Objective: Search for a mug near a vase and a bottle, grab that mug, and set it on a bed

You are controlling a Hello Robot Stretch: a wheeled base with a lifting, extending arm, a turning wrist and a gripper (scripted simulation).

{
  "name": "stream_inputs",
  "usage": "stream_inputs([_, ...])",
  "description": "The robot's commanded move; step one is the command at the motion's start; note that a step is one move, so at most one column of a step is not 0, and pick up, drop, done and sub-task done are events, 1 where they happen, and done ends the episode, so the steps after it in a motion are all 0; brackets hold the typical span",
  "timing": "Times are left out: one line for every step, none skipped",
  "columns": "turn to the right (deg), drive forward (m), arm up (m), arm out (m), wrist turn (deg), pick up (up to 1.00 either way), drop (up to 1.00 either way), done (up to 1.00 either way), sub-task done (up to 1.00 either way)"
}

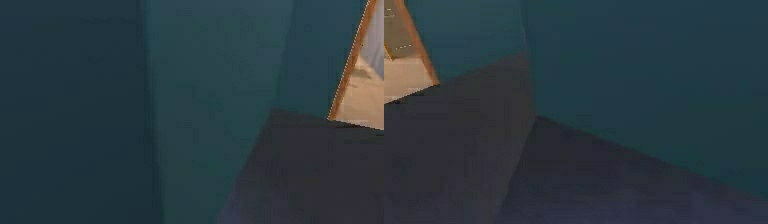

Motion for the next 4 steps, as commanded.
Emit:
stream_inputs([45.0, 0.0, 0.0, 0.0, 0.0, 0.0, 0.0, 0.0, 0.0])
stream_inputs([3.0, 0.0, 0.0, 0.0, 0.0, 0.0, 0.0, 0.0, 0.0])
stream_inputs([0.0, 1.0, 0.0, 0.0, 0.0, 0.0, 0.0, 0.0, 0.0])
stream_inputs([0.0, 1.0, 0.0, 0.0, 0.0, 0.0, 0.0, 0.0, 0.0])
